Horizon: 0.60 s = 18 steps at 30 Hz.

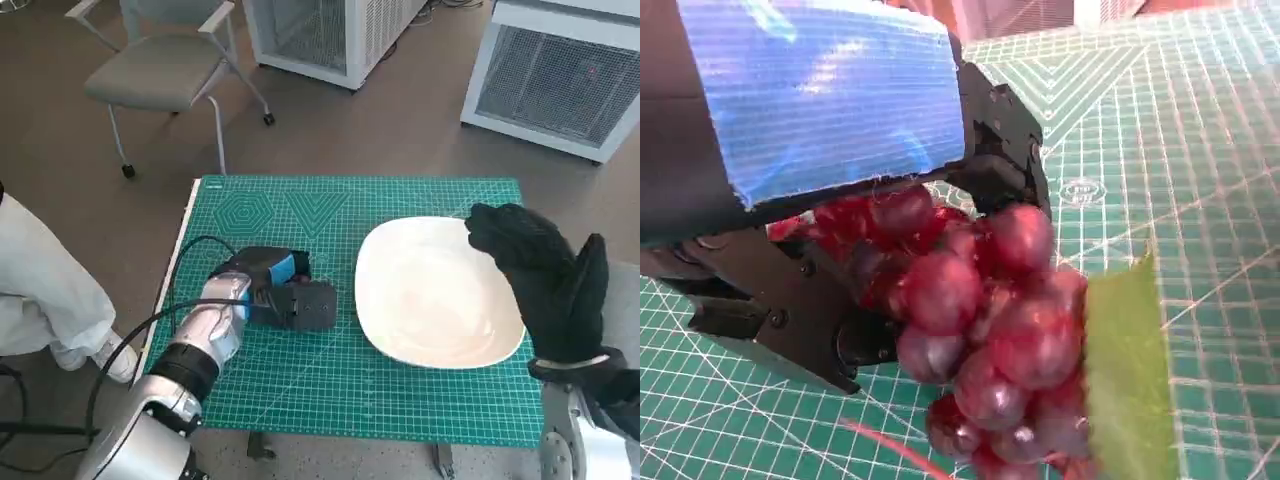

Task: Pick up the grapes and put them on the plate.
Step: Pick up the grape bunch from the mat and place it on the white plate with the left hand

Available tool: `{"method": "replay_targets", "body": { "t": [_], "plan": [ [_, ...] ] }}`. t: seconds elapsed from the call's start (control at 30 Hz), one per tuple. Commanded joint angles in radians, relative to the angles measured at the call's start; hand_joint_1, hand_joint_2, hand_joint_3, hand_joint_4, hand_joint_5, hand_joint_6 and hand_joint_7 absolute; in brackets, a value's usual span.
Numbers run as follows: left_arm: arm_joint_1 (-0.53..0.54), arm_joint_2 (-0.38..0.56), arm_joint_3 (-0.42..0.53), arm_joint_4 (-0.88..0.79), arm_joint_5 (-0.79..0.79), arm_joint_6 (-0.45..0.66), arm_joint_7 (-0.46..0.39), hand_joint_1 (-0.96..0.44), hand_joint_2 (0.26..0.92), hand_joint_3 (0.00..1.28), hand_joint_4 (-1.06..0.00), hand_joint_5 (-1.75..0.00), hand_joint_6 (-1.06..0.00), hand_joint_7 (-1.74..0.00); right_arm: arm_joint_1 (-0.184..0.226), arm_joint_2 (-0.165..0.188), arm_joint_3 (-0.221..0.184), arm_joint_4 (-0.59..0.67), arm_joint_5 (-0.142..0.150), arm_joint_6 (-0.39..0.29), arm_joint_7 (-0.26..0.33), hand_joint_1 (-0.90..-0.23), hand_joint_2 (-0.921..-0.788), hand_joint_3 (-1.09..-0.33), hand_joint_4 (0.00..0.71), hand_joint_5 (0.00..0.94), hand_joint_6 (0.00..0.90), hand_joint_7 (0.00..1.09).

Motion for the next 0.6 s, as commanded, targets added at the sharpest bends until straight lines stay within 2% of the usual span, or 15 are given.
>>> {"method": "replay_targets", "body": {
  "t": [0.03,0.2,0.37,0.43,0.6],
  "plan": [
    [0.013,0.050,0.026,-0.128,-0.009,0.018,-0.034,0.07,0.734,0.50,-0.51,-1.52,-0.65,-0.91,0.007,0.001,0.004,0.016,0.003,0.008,0.004,-0.340,-0.921,-0.611,0.400,0.871,0.217,1.01],
    [0.049,0.096,0.053,-0.292,-0.011,0.037,-0.066,0.01,0.649,0.58,-0.57,-1.54,-0.75,-0.93,0.004,0.002,0.003,0.017,0.005,0.008,0.005,-0.340,-0.921,-0.610,0.400,0.871,0.218,1.01],
    [0.091,0.138,0.092,-0.483,-0.018,0.068,-0.109,0.01,0.634,0.60,-0.58,-1.54,-0.76,-0.93,0.004,0.003,0.004,0.016,0.005,0.007,0.004,-0.338,-0.921,-0.611,0.400,0.870,0.218,1.01],
    [0.107,0.152,0.114,-0.562,-0.027,0.081,-0.132,0.01,0.661,0.54,-0.60,-1.50,-0.74,-0.94,0.003,0.004,0.004,0.015,0.004,0.007,0.003,-0.337,-0.921,-0.611,0.400,0.870,0.218,1.01],
    [0.137,0.174,0.174,-0.721,-0.059,0.106,-0.182,0.00,0.821,0.21,-0.71,-1.23,-0.71,-1.02,0.002,0.006,0.005,0.015,0.004,0.004,0.003,-0.336,-0.921,-0.611,0.401,0.869,0.219,1.01]
  ]
}}
